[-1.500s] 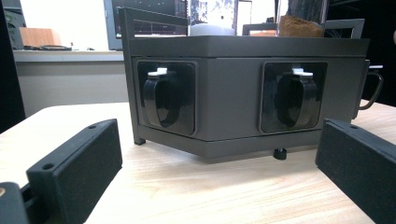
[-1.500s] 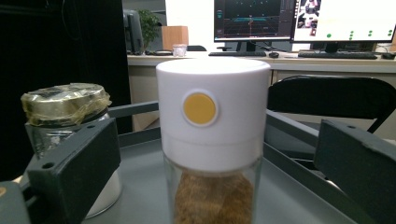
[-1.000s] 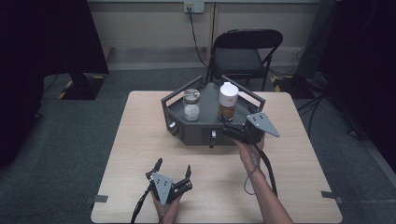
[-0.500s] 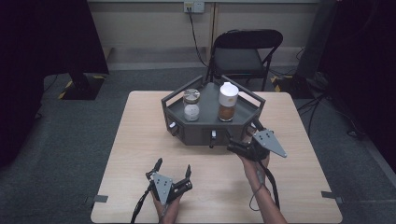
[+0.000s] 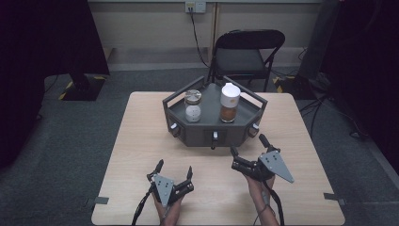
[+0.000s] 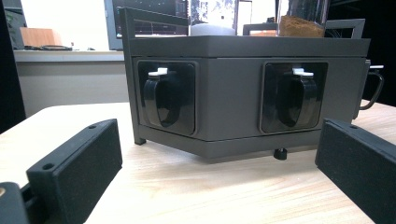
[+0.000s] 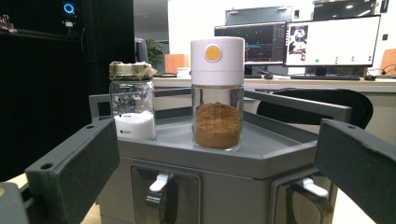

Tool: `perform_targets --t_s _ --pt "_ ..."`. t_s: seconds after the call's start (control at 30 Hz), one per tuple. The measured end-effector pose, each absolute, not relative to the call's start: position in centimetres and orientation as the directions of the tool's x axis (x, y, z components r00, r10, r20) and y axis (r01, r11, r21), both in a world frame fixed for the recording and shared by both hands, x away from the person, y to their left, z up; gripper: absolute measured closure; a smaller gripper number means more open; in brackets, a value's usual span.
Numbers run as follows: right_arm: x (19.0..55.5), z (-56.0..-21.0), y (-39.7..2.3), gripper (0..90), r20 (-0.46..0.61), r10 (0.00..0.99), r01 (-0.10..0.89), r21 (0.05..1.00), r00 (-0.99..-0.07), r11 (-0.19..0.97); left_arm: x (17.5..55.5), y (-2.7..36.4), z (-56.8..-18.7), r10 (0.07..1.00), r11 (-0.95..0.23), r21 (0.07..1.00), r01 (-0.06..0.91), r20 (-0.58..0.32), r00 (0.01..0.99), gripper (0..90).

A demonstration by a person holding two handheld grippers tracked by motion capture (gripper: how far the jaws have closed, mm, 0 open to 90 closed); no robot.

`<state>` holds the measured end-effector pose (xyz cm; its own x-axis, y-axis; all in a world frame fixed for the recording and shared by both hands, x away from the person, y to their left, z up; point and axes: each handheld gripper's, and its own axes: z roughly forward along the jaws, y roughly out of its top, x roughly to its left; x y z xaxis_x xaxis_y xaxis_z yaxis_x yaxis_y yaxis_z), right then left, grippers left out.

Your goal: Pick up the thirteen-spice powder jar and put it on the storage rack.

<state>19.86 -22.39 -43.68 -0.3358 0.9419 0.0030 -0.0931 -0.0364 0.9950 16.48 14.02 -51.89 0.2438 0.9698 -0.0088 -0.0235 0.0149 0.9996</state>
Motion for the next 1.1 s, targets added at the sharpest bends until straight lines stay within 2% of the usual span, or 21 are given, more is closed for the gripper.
perform_targets --t_s 0.57,1.1 --pt "17.0 -46.4 -23.0 0.0 0.034 0.947 -0.051 0.997 -0.318 -0.053 16.4 13.9 -51.9 0.972 0.015 1.000 -0.024 -0.009 0.237 0.0" --pt "15.6 -48.8 -23.5 0.0 0.022 0.959 -0.038 0.999 -0.284 -0.034 16.3 13.7 -51.9 0.975 0.015 1.000 -0.024 -0.010 0.222 0.0"
